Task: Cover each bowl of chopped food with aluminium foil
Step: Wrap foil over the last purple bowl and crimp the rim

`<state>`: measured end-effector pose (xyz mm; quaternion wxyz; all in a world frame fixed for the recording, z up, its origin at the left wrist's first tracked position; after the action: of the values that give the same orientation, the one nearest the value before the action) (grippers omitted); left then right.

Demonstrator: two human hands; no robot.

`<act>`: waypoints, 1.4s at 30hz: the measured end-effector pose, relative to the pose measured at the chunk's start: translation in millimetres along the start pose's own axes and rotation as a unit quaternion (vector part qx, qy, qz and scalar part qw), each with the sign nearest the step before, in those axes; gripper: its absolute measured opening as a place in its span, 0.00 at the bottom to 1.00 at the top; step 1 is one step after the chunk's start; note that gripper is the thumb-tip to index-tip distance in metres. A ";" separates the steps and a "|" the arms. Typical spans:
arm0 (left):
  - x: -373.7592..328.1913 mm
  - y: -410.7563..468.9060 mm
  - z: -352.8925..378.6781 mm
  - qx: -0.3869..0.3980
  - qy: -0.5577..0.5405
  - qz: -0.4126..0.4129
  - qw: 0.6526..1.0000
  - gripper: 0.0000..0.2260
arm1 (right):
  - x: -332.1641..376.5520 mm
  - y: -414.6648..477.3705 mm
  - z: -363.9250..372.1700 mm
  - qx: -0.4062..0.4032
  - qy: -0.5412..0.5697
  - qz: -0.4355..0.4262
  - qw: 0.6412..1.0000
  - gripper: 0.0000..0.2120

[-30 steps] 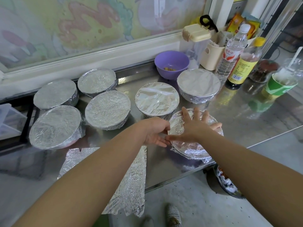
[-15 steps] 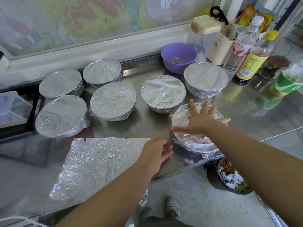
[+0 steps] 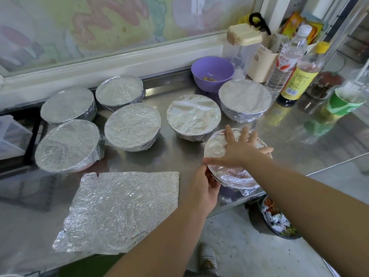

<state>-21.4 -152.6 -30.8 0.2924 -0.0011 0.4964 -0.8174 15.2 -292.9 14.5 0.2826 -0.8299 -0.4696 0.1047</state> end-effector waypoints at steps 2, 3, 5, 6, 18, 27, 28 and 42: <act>0.6 0.6 0.2 -0.001 -0.007 -0.008 1.000 0.08 | 0.1 0.2 0.3 -0.004 -0.001 0.000 1.000 0.71; 0.4 0.2 0.3 -0.001 -0.009 -0.011 1.000 0.08 | 0.0 0.8 0.4 -0.006 -0.003 0.001 1.000 0.71; 0.2 1.0 -0.8 -0.005 -0.010 -0.021 1.000 0.08 | 0.1 2.3 1.5 -0.008 -0.004 0.003 1.000 0.71; 0.4 1.1 -1.2 -0.007 -0.008 -0.026 1.000 0.08 | 0.1 2.6 2.3 -0.010 -0.005 0.004 1.000 0.71; -27.9 4.4 5.7 -0.016 0.069 -0.032 0.997 0.09 | -9.9 4.6 -7.1 0.022 0.028 0.059 0.998 0.77; -41.2 -3.7 -1.3 -0.014 0.067 0.091 0.993 0.07 | 2.5 3.8 -20.8 0.006 -0.019 -0.043 0.999 0.72; -39.1 -6.8 -4.1 -0.010 0.074 0.103 0.992 0.08 | 1.1 6.1 -17.6 0.013 -0.017 -0.049 0.999 0.72; -8.7 -6.0 5.8 0.016 0.200 0.198 0.960 0.19 | 4.3 1.3 -14.2 0.008 0.014 -0.011 1.000 0.72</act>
<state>-15.3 -151.1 -20.5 0.3434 0.2652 0.5215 -0.7347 24.7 -295.0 25.8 0.2965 -0.8238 -0.4740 0.0940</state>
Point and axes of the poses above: each hand's wrist, its own y-axis towards the middle knuckle, its own z-axis out of the palm, x = y × z, the point moved 8 cm from there along y, towards the middle knuckle, and after that the axes turned 2 degrees about -z, right-handed, at the moved point
